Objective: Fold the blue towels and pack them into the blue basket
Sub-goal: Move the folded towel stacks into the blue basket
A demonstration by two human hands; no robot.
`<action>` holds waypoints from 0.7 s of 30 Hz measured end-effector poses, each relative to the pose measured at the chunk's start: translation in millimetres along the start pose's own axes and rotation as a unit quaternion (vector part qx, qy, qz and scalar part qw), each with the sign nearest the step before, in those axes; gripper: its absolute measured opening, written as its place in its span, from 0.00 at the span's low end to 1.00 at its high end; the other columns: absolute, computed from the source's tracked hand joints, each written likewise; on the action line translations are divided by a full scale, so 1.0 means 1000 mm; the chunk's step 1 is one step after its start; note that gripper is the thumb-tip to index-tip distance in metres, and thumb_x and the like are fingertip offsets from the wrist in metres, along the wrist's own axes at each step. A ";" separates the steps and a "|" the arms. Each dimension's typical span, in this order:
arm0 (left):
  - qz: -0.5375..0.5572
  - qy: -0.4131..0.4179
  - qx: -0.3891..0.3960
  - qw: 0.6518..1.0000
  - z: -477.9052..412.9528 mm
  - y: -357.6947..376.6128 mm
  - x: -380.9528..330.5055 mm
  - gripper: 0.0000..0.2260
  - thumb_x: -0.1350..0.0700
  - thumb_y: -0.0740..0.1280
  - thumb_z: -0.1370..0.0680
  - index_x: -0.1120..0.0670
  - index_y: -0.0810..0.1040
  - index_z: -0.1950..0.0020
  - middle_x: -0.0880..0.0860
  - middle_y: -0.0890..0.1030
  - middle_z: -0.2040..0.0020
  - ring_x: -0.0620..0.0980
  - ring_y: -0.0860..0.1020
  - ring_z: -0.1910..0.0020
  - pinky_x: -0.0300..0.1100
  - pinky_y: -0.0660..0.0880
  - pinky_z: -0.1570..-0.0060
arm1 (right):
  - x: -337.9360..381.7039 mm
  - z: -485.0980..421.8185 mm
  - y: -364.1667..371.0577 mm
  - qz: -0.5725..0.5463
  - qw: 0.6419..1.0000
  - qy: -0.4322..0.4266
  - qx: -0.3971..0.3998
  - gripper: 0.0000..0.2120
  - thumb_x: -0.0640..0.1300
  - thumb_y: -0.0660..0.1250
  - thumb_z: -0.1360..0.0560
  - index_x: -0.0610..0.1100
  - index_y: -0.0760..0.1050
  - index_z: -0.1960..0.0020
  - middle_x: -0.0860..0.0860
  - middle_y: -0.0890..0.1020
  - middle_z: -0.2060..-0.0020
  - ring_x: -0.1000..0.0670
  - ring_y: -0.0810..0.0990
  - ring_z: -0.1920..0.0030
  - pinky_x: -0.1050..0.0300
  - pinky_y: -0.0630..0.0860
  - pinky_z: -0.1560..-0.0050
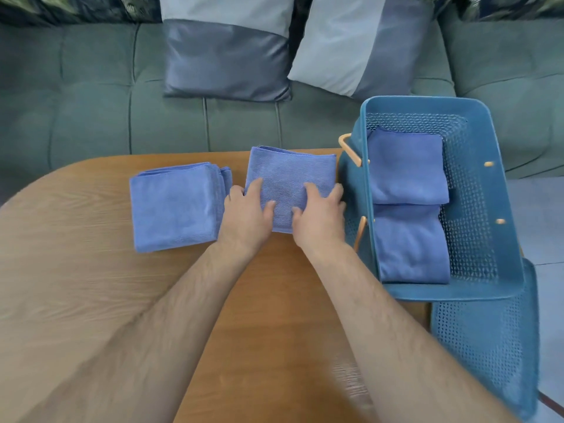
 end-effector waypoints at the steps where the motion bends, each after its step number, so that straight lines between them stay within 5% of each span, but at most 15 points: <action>1: 0.003 0.006 -0.008 1.000 0.000 -0.002 0.001 0.24 0.50 0.64 0.18 0.51 0.66 0.22 0.61 0.70 0.35 0.60 0.69 0.34 0.49 0.66 0.35 | 0.000 0.000 -0.001 0.003 1.000 0.001 -0.014 0.23 0.49 0.67 0.21 0.51 0.67 0.28 0.39 0.60 0.30 0.36 0.68 0.35 0.42 0.72 0.39; 7: 0.072 -0.015 0.022 0.997 -0.003 -0.010 0.005 0.21 0.59 0.66 0.22 0.50 0.72 0.29 0.57 0.73 0.37 0.53 0.72 0.37 0.42 0.70 0.41 | 0.004 0.002 -0.008 0.011 1.000 0.011 -0.005 0.20 0.40 0.67 0.23 0.47 0.70 0.33 0.40 0.65 0.37 0.37 0.70 0.39 0.46 0.72 0.40; 12: 0.226 -0.041 0.075 0.970 0.014 -0.030 -0.003 0.22 0.62 0.64 0.28 0.43 0.79 0.39 0.43 0.80 0.42 0.42 0.78 0.49 0.38 0.72 0.54 | 0.008 0.020 -0.025 -0.091 0.991 -0.054 0.085 0.32 0.37 0.64 0.27 0.50 0.64 0.24 0.46 0.63 0.32 0.38 0.76 0.42 0.53 0.72 0.48; 17: 0.253 0.002 0.039 0.967 0.058 -0.066 -0.016 0.29 0.55 0.64 0.34 0.36 0.75 0.35 0.42 0.77 0.40 0.40 0.77 0.48 0.36 0.71 0.54 | 0.004 0.049 -0.056 -0.124 0.978 -0.159 0.060 0.37 0.40 0.66 0.28 0.56 0.60 0.21 0.54 0.59 0.26 0.44 0.76 0.40 0.53 0.73 0.46; 21: 0.240 0.059 0.039 0.968 0.090 -0.073 -0.044 0.31 0.63 0.67 0.27 0.36 0.70 0.29 0.36 0.74 0.37 0.36 0.74 0.50 0.29 0.70 0.54 | -0.024 0.070 -0.097 -0.117 0.976 -0.176 0.054 0.43 0.43 0.69 0.29 0.61 0.53 0.20 0.58 0.54 0.26 0.46 0.76 0.40 0.49 0.75 0.44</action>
Point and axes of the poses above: each hand's wrist, its own z-axis away from the middle knuckle, its own y-axis out of the palm, x = y × z, the point moved 3 cm from there along -z, towards the middle knuckle
